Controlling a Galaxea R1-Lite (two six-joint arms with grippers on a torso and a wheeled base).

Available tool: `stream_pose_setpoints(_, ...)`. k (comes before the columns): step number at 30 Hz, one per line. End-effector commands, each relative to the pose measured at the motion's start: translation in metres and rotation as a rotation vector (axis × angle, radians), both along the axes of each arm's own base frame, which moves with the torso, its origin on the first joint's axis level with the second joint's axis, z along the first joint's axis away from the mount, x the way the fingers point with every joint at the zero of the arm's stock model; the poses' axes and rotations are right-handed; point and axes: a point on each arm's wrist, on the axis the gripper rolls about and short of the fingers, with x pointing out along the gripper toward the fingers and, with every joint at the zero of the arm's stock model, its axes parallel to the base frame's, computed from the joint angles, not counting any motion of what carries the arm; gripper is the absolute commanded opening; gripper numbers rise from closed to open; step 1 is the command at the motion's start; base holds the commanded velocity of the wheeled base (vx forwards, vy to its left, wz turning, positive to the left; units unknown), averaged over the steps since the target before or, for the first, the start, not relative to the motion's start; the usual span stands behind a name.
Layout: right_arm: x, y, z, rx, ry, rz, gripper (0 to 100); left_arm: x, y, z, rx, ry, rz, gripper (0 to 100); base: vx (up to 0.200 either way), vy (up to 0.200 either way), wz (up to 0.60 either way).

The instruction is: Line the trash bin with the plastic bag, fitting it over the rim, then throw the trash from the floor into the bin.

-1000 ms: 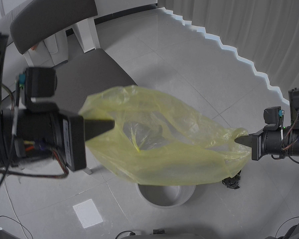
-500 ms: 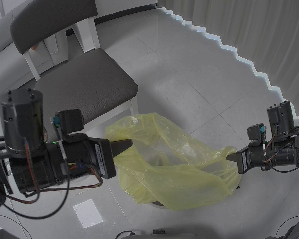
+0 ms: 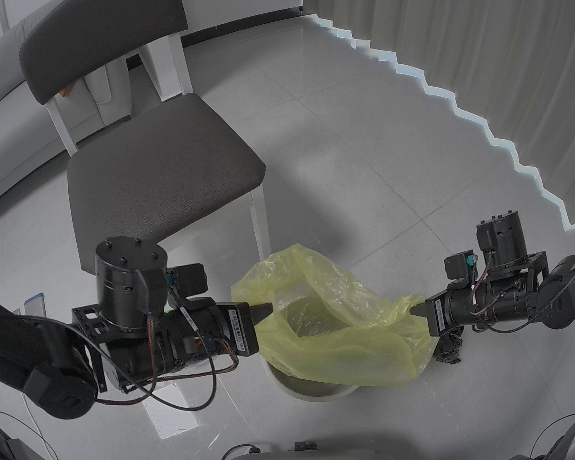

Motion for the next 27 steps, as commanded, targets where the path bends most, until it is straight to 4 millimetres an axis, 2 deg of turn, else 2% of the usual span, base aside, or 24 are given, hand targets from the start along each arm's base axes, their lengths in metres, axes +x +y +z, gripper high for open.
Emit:
stream_pose_setpoints(1, 0.006, 0.001, -0.02, -0.021, 0.062, 0.002, 0, 0.009, -0.004, -0.026, 0.037, 0.096, 0.023, 0, 0.0, 0.0, 0.0)
stream_pose_setpoints(5, 0.01, 0.002, -0.03, -0.021, 0.088, 0.005, 0, 0.016, -0.001, -0.041, 0.052, 0.133, 0.028, 0, 0.0, 0.0, 0.0)
stream_pose_setpoints(8, 0.018, 0.004, -0.046, -0.015, 0.104, 0.015, 0, 0.024, -0.004, -0.056, 0.03, 0.125, 0.013, 0, 0.0, 0.0, 0.0)
stream_pose_setpoints(15, 0.014, 0.002, -0.058, -0.021, 0.112, 0.018, 0, 0.024, -0.003, -0.076, 0.044, 0.148, 0.013, 0, 0.0, 0.0, 0.0)
stream_pose_setpoints(20, 0.016, 0.003, -0.078, -0.052, 0.161, 0.028, 0, 0.028, 0.0, -0.096, 0.06, 0.182, 0.022, 0, 0.0, 0.0, 0.0)
stream_pose_setpoints(27, 0.015, 0.005, -0.086, -0.05, 0.156, 0.035, 0, 0.021, 0.006, -0.11, 0.056, 0.19, 0.006, 0, 0.0, 0.0, 0.0)
